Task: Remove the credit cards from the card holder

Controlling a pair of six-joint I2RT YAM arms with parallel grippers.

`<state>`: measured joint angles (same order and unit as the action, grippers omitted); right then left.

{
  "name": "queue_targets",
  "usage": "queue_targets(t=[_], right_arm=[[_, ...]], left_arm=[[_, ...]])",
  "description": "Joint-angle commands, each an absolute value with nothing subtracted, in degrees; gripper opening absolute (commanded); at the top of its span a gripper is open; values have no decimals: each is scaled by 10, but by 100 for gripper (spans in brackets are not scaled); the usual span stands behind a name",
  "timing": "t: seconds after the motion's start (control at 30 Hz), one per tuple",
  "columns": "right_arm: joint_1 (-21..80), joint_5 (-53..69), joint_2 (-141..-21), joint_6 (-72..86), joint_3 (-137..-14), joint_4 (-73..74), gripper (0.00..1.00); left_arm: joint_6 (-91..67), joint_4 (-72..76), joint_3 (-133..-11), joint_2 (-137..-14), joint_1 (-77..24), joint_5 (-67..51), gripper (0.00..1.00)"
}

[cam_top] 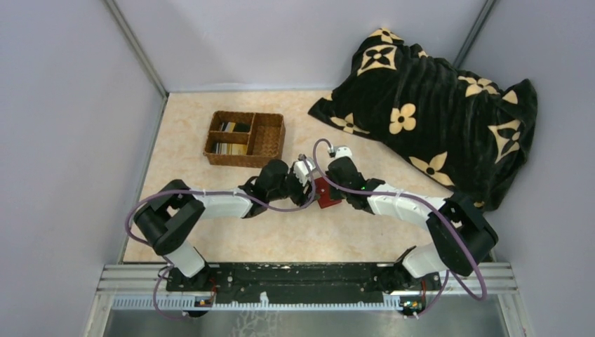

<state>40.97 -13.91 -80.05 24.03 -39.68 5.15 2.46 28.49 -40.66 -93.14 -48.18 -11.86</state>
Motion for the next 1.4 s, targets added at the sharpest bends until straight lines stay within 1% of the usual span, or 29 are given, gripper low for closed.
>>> queue_targets(t=[0.0, 0.07, 0.23, 0.3, 0.47, 0.63, 0.77, 0.9, 0.93, 0.97, 1.0, 1.07, 1.17, 1.2, 1.37], right_arm=[[408, -106, -799, 228, -397, 32, 0], [408, -101, -813, 225, -398, 34, 0], [399, -62, -840, 235, -398, 36, 0], [395, -52, -850, 238, -400, 39, 0], [390, -38, -854, 248, -399, 39, 0], [378, -6, -856, 263, -388, 25, 0], [377, -3, -856, 263, -387, 28, 0], [375, -10, -846, 258, -383, 39, 0], [374, -8, -842, 257, -380, 38, 0], [373, -6, -837, 257, -377, 37, 0], [372, -4, -834, 258, -374, 36, 0], [371, -3, -829, 257, -369, 36, 0], [368, -4, -827, 258, -365, 35, 0], [367, -3, -826, 257, -364, 35, 0], [363, -1, -823, 258, -362, 33, 0]], left_arm=[[43, 333, -423, -954, -478, -177, 64], [41, 345, -423, -962, -478, -183, 63], [47, 366, -419, -967, -478, -209, 71], [55, 363, -424, -974, -478, -218, 73], [75, 339, -448, -1004, -478, -210, 72], [79, 335, -450, -1025, -478, -198, 70], [77, 337, -457, -1040, -478, -175, 69], [75, 325, -474, -1057, -478, -152, 66], [74, 323, -479, -1060, -478, -149, 64], [74, 323, -481, -1064, -478, -145, 59], [73, 322, -484, -1067, -478, -139, 57], [72, 317, -492, -1074, -478, -129, 46], [70, 309, -503, -1083, -478, -122, 32], [71, 305, -506, -1086, -477, -122, 30], [76, 295, -509, -1088, -478, -139, 29]])
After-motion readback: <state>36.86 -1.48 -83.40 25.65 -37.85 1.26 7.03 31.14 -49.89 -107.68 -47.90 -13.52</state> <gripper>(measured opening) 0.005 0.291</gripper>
